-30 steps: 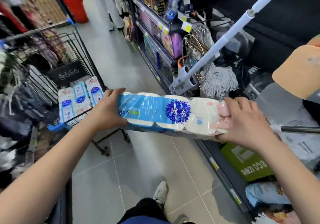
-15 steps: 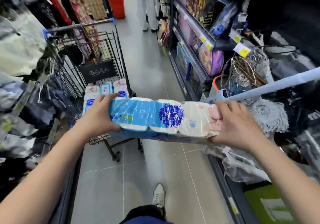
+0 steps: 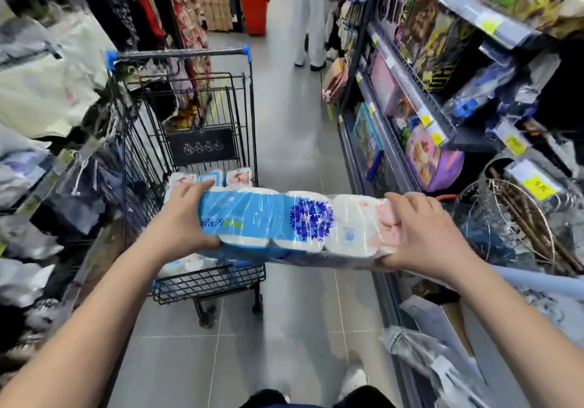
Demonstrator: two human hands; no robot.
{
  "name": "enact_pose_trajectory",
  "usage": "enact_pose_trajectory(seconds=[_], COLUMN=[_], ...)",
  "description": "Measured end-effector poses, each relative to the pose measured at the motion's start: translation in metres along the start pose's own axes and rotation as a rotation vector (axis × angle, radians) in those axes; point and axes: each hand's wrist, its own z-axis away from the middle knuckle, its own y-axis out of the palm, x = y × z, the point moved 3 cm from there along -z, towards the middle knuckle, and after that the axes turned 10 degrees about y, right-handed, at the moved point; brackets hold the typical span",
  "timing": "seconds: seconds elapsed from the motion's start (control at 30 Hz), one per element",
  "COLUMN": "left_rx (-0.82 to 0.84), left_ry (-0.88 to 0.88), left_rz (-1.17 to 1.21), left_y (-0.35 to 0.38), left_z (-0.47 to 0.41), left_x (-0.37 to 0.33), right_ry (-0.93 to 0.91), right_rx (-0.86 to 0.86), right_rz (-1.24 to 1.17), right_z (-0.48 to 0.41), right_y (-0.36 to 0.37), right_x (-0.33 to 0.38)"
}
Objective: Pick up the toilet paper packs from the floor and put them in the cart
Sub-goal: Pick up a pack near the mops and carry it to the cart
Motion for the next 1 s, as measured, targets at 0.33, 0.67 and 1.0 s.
enact_pose_trajectory(seconds=[0.33,0.67,1.0], left_rx=[-0.132,-0.301,-0.472], left_ry=[-0.251,-0.513,-0.77], left_rz=[-0.027,-0.033,-0.021], left_y=[0.005,0.012,-0.008], left_z=[-0.083,-0.127,-0.125], left_x=[0.034,0.022,0.04], right_ry=[-0.293,-0.602,-0.863], right_rx=[0.048,0.05,0.037], right_rz=[-0.02,-0.022,0.046], right_z=[-0.197,-0.352,-0.428], right_y=[0.006,-0.02,-0.036], right_x=[0.037,0.081,0.186])
